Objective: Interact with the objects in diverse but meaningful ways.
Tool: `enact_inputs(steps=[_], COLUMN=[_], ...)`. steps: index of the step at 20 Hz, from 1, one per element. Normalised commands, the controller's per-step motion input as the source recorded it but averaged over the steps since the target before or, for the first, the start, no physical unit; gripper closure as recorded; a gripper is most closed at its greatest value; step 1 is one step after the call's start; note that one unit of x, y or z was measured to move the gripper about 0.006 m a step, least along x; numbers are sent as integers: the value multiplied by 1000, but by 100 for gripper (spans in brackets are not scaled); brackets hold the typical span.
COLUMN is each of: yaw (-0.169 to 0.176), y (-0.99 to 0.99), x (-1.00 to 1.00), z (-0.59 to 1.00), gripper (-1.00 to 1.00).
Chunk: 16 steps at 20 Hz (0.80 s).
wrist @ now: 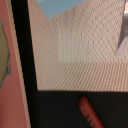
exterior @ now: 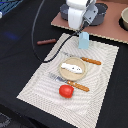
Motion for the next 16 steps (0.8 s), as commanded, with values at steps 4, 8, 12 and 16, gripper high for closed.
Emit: enact_inputs(steps=[4,8,12,16], yaw=[60,61,87,157], y=[-239,-306,-352,-286], x=[-753,-761,-691,-543], z=[-429,-527,-539,-544], gripper=[-100,-100,-100,-100])
